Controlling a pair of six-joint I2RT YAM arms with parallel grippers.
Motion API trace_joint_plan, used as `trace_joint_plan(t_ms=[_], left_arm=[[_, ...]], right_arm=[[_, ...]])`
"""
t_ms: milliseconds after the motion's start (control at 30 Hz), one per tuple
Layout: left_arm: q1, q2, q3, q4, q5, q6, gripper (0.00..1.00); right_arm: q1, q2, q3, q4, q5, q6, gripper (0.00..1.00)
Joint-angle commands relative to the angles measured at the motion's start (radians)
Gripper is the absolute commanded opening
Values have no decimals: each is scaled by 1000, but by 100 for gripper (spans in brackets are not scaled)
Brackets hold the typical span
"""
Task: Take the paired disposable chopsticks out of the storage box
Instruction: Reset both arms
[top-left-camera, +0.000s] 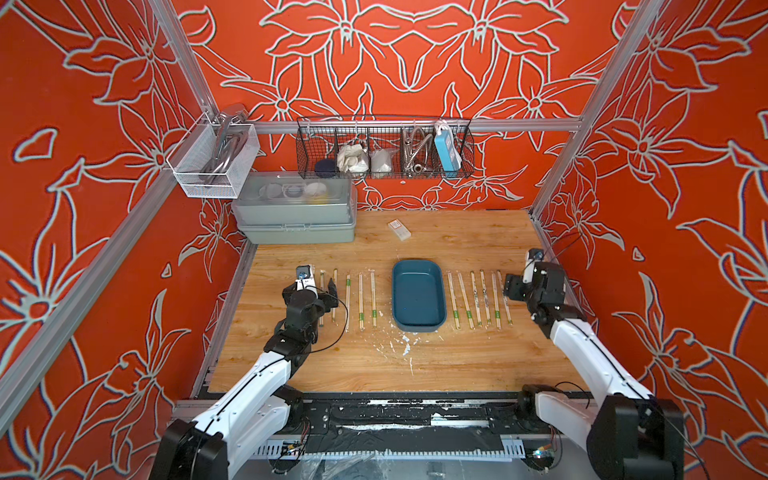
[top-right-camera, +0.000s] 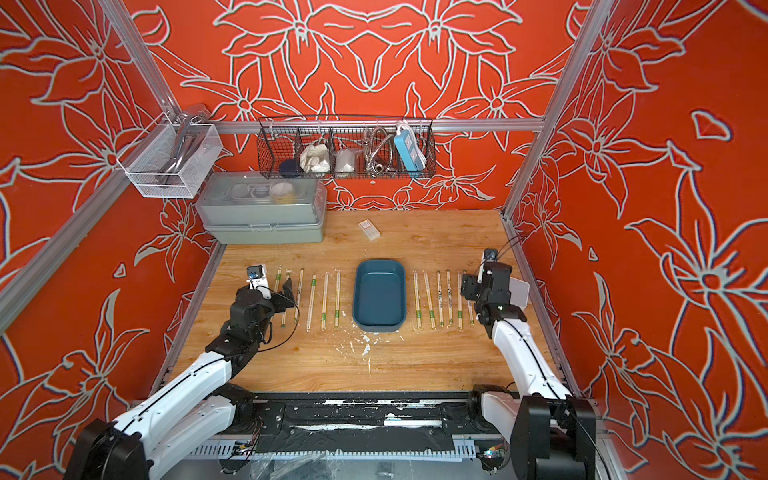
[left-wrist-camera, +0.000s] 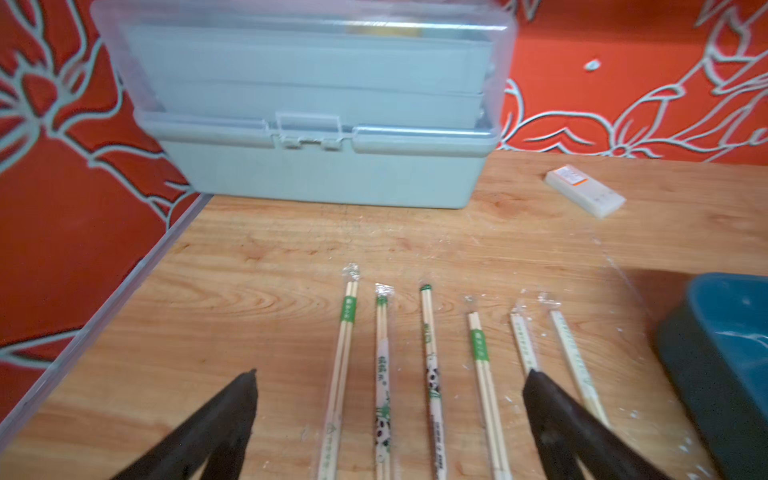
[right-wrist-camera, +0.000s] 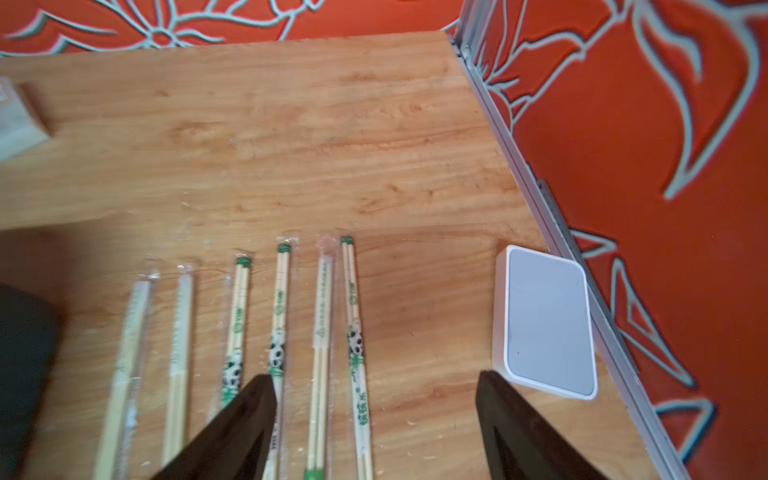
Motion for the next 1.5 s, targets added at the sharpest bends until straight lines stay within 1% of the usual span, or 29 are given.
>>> trace_joint_plan(t_ms=[0,67,100,167,300,367,400,500,533,567,600,633,667,700,733,833,900,933,1033,1467], left_arm=[[86,113,-22,140,81,22,99],[123,196,-33,218,132,61,99],[138,246,-51,294,171,79,99],[157,341,-74,428,205,89,99],[183,472,-48,484,204,61,99],[186,456,-58,474,238,69,99],[185,460,-69,504,259,82,99],[183,449,-96,542,353,119,99],[183,453,-101,552,355,120,99],[183,449,-95,533,354,117,99],[183,453,-86,525,350,116,99],[183,460,-67,493,339,113,99],[185,467,-38,450,335,110,99],[199,471,-34,450,353,98,99],[210,470,-27,432,344,84,99],[214,470,-27,434,346,82,99],[214,468,-28,436,346,83,99],[214,468,-29,436,346,83,99],[215,469,-29,436,346,83,99],[214,468,-27,436,346,83,99]], right_arm=[[-5,-9,-86,329,49,-33,81],[-3,40,-113,401,37,-16,81],[-4,74,-119,434,34,-5,81],[-4,139,-134,504,14,-5,80],[-4,178,-191,649,15,-18,80],[-4,180,-210,678,17,-20,79],[-1,181,-227,707,13,-25,79],[19,209,-332,912,63,-25,80],[21,239,-354,980,58,-27,80],[28,268,-364,1028,45,-43,83],[42,294,-358,1040,47,-60,87],[60,322,-339,1035,41,-82,88],[68,337,-305,995,4,-108,89],[72,337,-267,917,-22,-125,89],[74,340,-225,838,-33,-130,89],[66,358,-178,768,-30,-115,92],[64,361,-181,781,-30,-115,92],[63,355,-184,777,-25,-114,99],[76,346,-216,828,123,-65,100],[80,361,-195,803,138,-66,100]])
